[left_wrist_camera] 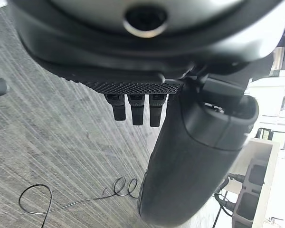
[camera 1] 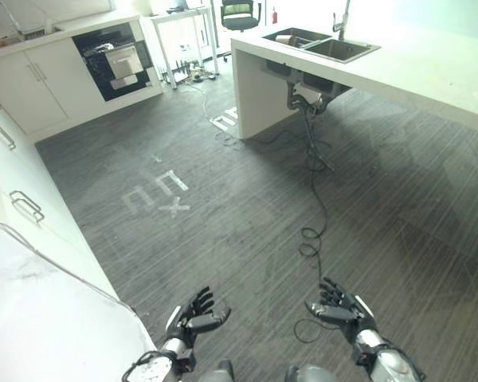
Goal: Place the dishes in the dishwasher.
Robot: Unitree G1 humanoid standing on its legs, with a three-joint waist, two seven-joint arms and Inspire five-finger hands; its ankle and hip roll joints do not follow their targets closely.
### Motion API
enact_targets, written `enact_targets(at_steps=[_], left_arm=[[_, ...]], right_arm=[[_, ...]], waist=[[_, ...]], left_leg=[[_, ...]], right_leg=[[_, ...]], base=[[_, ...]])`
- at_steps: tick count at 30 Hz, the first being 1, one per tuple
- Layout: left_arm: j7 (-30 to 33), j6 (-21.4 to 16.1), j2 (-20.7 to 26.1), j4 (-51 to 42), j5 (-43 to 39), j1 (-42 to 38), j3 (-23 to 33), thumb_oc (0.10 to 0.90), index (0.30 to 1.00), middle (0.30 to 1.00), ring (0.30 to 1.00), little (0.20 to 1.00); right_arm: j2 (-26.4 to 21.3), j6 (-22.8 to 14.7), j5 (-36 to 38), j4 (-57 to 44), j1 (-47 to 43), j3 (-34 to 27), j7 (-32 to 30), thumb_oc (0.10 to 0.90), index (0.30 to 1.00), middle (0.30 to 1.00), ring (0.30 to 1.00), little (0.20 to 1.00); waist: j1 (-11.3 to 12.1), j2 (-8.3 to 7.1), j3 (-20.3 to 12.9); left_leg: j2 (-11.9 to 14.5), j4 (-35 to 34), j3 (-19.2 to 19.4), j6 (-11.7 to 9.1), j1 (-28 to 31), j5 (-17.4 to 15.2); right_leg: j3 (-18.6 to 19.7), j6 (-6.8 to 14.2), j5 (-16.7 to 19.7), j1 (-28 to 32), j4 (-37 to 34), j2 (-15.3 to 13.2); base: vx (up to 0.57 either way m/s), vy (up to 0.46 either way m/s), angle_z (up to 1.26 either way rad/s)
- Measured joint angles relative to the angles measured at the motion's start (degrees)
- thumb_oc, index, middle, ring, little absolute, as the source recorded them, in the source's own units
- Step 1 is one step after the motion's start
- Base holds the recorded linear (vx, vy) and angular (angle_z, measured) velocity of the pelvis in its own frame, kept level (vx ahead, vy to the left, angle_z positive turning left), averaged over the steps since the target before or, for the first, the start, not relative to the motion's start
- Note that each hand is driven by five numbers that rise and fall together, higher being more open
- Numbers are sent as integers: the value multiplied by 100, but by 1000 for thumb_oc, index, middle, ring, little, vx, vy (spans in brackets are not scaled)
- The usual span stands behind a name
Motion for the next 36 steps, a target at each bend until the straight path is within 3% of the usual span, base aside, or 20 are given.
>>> enact_targets(at_steps=[1, 2, 4, 5, 6, 9, 14, 15, 16, 17, 18, 22, 25, 27, 29, 30, 31, 33, 34, 36], left_arm=[[10, -13, 41, -1, -5, 5, -6, 800, 900, 900, 900, 900], [-12, -12, 185, 7, -18, -114, -5, 800, 900, 900, 900, 900], [-55, -17, 203, 27, -69, -533, 5, 800, 900, 900, 900, 900], [-195, -8, 192, 164, -74, -484, 6, 800, 900, 900, 900, 900], [-308, 7, 55, 408, -73, -414, 5, 800, 900, 900, 900, 900], [-426, 71, -69, 511, -69, -164, 190, 800, 900, 900, 900, 900], [-413, 77, -44, 493, 36, -147, 210, 800, 900, 900, 900, 900], [-433, 89, -42, 583, 218, -290, 106, 800, 900, 900, 900, 900], [-431, 80, -45, 586, 264, -411, 89, 800, 900, 900, 900, 900], [-323, 81, 198, 526, 377, -560, -81, 800, 900, 900, 900, 900], [-200, 92, 200, 442, 421, -484, -162, 800, 900, 900, 900, 900], [-146, 91, 254, 299, 426, -710, -190, 800, 900, 900, 900, 900], [-148, 69, 379, 286, 423, -800, -143, 800, 900, 900, 900, 900], [-157, 77, 261, 573, 437, -767, -147, 800, 900, 900, 900, 900], [-150, 77, -70, 767, 498, -406, -127, 800, 900, 900, 900, 900], [-178, 76, -118, 765, 565, -156, -118, 800, 900, 900, 900, 900], [-199, 72, -206, 876, 658, -70, -105, 800, 900, 900, 900, 900], [-170, 66, -193, 920, 651, -74, -29, 800, 900, 900, 900, 900], [-151, 31, -71, 740, 646, -96, 15, 800, 900, 900, 900, 900], [-150, -43, -61, 542, 636, -77, 169, 800, 900, 900, 900, 900]], right_arm=[[-18, -2, -2, -13, -60, 99, 6, 800, 900, 900, 900, 900], [-9, -7, -2, -7, -157, 227, 7, 800, 900, 900, 900, 900], [-46, -12, 2, 281, -338, 166, 7, 800, 900, 900, 900, 900], [-41, -26, 6, 427, -377, 62, 0, 800, 900, 900, 900, 900], [-84, -11, 2, 520, -383, -27, -59, 800, 900, 900, 900, 900], [-147, 43, -2, 387, -428, 27, -157, 800, 900, 900, 900, 900], [-178, 149, 2, 461, -490, 7, -333, 800, 900, 900, 900, 900], [-171, 121, 10, 454, -382, -115, -348, 800, 900, 900, 900, 900], [-194, 111, 11, 442, -381, -177, -378, 800, 900, 900, 900, 900], [-40, 97, 5, 163, -207, -357, -478, 800, 900, 900, 900, 900], [-81, 7, 3, -78, -82, -194, -459, 800, 900, 900, 900, 900], [-78, 33, -7, 18, 167, -92, -332, 800, 900, 900, 900, 900], [-123, 27, 0, 60, 261, -150, -192, 800, 900, 900, 900, 900], [-172, 19, 2, 168, 215, -395, -64, 800, 900, 900, 900, 900], [-241, 31, 4, 312, 210, -551, -56, 800, 900, 900, 900, 900], [-261, 28, 3, 266, 218, -516, -46, 800, 900, 900, 900, 900], [-324, 26, 4, 280, 167, -504, -57, 800, 900, 900, 900, 900], [-311, 126, -1, 496, 115, -391, -93, 800, 900, 900, 900, 900], [-321, 139, -3, 451, 83, -223, -76, 800, 900, 900, 900, 900], [-384, 51, 2, 348, -176, -95, -23, 800, 900, 900, 900, 900]], waist=[[9, -22, 17], [-40, -241, 195], [94, -374, 557], [173, -284, 643], [152, 27, 730], [284, 360, 798], [484, 57, 740], [178, 127, 637], [122, 279, 626], [114, 150, 632], [-75, 252, 491], [-500, 643, 530], [-540, 268, 574], [-691, 142, 620], [-624, 360, 620], [-602, 260, 549], [-610, 332, 564], [-612, 536, 471], [-462, 424, 431], [-313, 138, 382]], left_leg=[[-7, 6, -63, 22, 68, 22], [-110, 758, -153, -656, -152, 293], [-125, 3174, -353, -742, -1544, 1011], [-214, 3198, 83, -413, -1910, 611], [-379, 1459, 341, -243, -1549, 391], [-302, 41, 319, -252, -1189, 433], [-629, 560, 500, 438, -1069, 177], [-1057, 129, 567, 930, -391, 116], [-1039, 75, 599, 1145, -180, 85], [-1303, 452, 564, 1510, 5, -186], [-1463, 643, 515, 1628, 259, -692], [-1509, 184, -335, 1372, 837, -621], [-1702, -11, -387, 949, 1250, -971], [-1944, 26, -529, 653, 1596, -1133], [-2012, 434, -379, 479, 1916, -1154], [-2198, 892, -386, 214, 1974, -1157], [-2226, 1405, -522, 5, 1985, -1316], [-1532, 2054, -834, -274, 2001, -1746], [-1428, 2254, -838, -797, 1885, -1252], [-1765, 3145, -486, -927, 1241, 738]], right_leg=[[195, -31, -131, -91, 269, 65], [476, -268, -362, -191, 671, 90], [544, -421, -434, -97, 709, 40], [544, -351, -413, 35, 545, 88], [437, 41, -298, 444, -135, 311], [183, -183, -159, 721, -319, 544], [441, -156, -288, 1261, -927, 698], [2, 477, -89, 1572, -767, 698], [-90, 635, -193, 1206, 357, 701], [-122, 698, 130, 26, 3443, -7], [-43, 630, 237, -668, 4321, -594], [-133, 474, 51, -1188, 1664, 71], [-571, 191, 475, -1623, -729, 307], [-784, 29, 639, -2133, -703, 216], [-1290, -714, 714, -1781, -468, 497], [-1142, -1154, 505, -1327, -595, 479], [-834, -1433, 1036, -1120, -680, 553], [-558, -1452, 1058, -771, -515, 846], [-451, -1406, 916, -526, -570, 843], [1, -1188, 627, -403, -438, 536]], base=[[275, -367, -38], [177, -204, 9], [382, 24, 21], [709, 311, -26], [723, 387, -61], [373, 274, -70], [403, 411, -4], [324, 470, 32], [461, 572, 53], [441, 309, 16], [521, 194, 6], [403, -76, 59], [497, -121, 47], [545, -128, 30], [596, -161, -40], [621, -167, -42], [572, -183, 5], [449, -207, 50], [399, -187, 24], [388, -170, -3]])
